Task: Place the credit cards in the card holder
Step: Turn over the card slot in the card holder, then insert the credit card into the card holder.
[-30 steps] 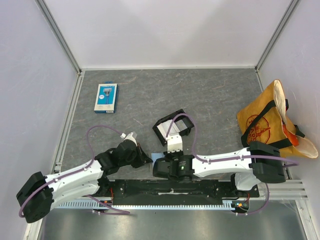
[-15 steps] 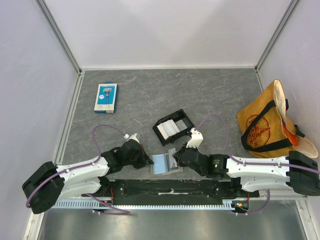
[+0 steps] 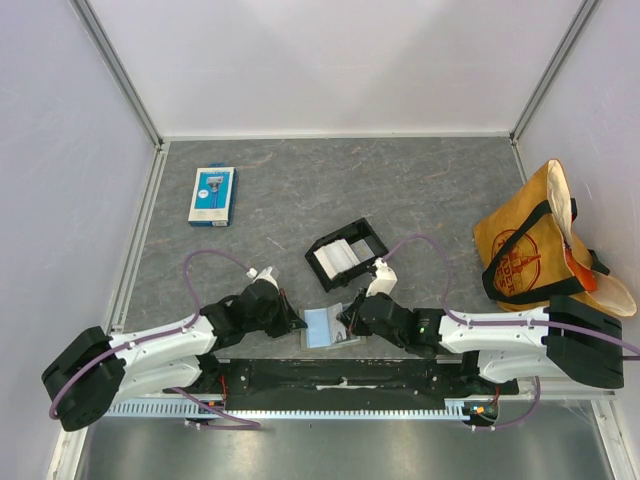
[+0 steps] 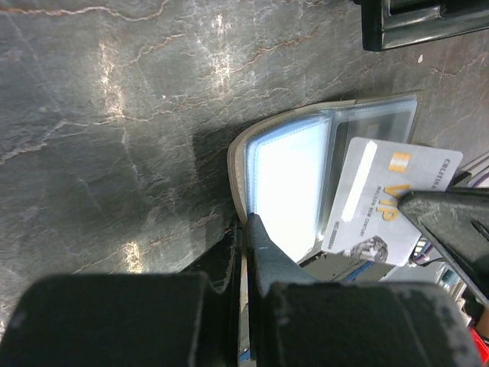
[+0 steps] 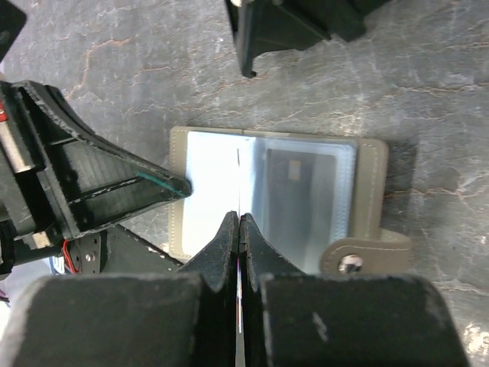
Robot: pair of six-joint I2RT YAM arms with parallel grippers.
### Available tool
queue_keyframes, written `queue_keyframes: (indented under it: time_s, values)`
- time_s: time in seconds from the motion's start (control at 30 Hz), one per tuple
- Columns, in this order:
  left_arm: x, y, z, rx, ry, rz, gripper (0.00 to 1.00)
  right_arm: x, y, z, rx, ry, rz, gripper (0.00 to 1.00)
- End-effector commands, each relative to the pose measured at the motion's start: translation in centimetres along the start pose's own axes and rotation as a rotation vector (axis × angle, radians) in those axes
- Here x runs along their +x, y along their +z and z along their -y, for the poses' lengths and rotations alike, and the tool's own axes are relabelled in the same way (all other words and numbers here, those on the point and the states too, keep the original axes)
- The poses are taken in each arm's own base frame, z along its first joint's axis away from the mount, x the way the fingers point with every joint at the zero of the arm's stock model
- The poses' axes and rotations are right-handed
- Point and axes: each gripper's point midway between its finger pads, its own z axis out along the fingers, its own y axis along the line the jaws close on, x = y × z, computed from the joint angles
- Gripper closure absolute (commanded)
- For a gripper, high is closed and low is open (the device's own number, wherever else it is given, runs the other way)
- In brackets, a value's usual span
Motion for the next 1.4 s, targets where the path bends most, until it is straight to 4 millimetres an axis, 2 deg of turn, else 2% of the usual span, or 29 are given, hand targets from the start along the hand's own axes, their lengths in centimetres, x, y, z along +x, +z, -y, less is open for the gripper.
queue_keyframes:
  time_s: [0.0, 0.33, 0.7, 1.17, 1.37]
  values:
    - [-0.3, 0.0, -0.7, -0.014, 0.022, 0.022, 0.98, -0.5, 0.1, -0.3, -0.046, 0.067, 0.012, 1.00]
    - [-0.2, 0.2, -0.7, -0.016, 0.019, 0.019, 0.98, 0.2, 0.6, 0.1, -0.069, 0.099, -0.012, 1.00]
    - [-0.1, 0.3, -0.8, -0.016, 0.014, 0.016, 0.98, 0.6, 0.9, 1.8, -0.032, 0.112, -0.013, 1.00]
    - [-0.2, 0.4, -0.8, -0.022, 0.023, 0.014, 0.98, 2.0, 1.6, 2.4, -0.040, 0.059, -0.078, 1.00]
    - [-0.2, 0.4, -0.9, -0.025, 0.027, 0.017, 0.98, 2.0, 1.6, 3.5, -0.016, 0.061, -0.073, 1.00]
